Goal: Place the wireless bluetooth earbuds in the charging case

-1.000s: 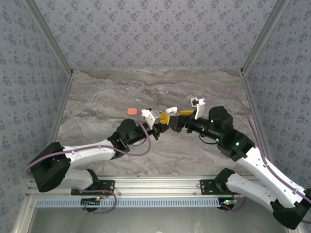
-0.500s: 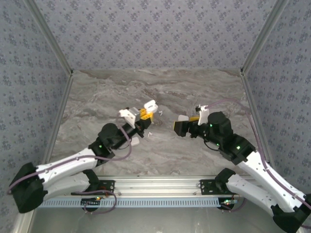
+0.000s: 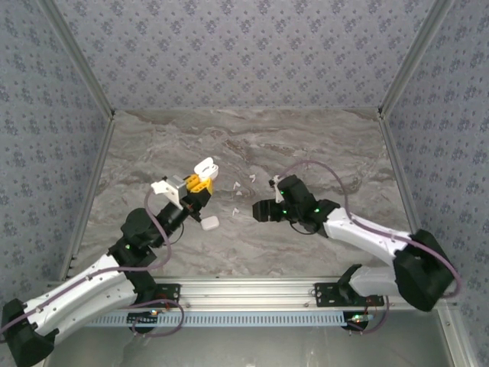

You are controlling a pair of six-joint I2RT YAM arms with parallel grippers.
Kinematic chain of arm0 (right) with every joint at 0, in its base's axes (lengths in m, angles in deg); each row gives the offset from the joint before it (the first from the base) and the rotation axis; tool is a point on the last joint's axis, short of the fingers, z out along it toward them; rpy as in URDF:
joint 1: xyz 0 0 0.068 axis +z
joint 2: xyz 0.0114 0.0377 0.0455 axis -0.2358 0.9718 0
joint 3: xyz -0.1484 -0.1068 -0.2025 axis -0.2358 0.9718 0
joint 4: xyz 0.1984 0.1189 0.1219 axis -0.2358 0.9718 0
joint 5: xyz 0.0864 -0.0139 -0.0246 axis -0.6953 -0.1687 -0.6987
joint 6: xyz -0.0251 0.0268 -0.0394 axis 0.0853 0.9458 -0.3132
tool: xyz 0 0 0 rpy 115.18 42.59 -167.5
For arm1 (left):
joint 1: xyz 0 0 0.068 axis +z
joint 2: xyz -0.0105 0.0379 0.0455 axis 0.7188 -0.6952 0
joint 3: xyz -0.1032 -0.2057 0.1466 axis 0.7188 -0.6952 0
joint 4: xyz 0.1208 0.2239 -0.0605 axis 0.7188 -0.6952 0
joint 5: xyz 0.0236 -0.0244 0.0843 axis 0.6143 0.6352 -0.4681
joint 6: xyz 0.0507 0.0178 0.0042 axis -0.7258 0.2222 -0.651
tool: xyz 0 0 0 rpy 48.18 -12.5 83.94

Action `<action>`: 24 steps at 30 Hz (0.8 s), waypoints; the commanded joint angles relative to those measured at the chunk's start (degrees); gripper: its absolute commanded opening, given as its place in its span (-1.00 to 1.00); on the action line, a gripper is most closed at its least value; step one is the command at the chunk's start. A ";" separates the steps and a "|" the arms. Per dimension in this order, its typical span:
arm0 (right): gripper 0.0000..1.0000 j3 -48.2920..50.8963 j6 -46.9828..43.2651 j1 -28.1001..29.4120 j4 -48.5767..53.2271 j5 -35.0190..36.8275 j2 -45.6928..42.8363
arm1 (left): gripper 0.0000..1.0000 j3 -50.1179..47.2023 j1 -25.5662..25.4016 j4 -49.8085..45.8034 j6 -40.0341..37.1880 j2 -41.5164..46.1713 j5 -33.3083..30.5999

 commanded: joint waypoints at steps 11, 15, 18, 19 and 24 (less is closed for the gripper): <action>0.29 -12.06 -3.41 0.59 -10.53 -3.35 22.07 | -1.00 0.07 0.22 -0.90 -0.03 1.30 5.87; 0.26 -14.54 -3.98 0.68 -11.73 -3.89 26.84 | -1.00 0.19 0.23 -1.00 0.06 1.30 6.30; 0.20 -16.53 -4.27 0.88 -11.04 -4.83 29.74 | -1.00 0.17 0.26 -0.90 0.21 1.22 6.33; 0.18 -17.04 -4.37 1.05 -10.87 -5.17 30.57 | -1.00 0.19 0.23 -0.99 0.17 1.26 6.32; 0.12 -19.01 -5.03 1.67 -10.08 -6.55 33.74 | -1.00 0.19 0.27 -1.24 0.23 1.34 6.25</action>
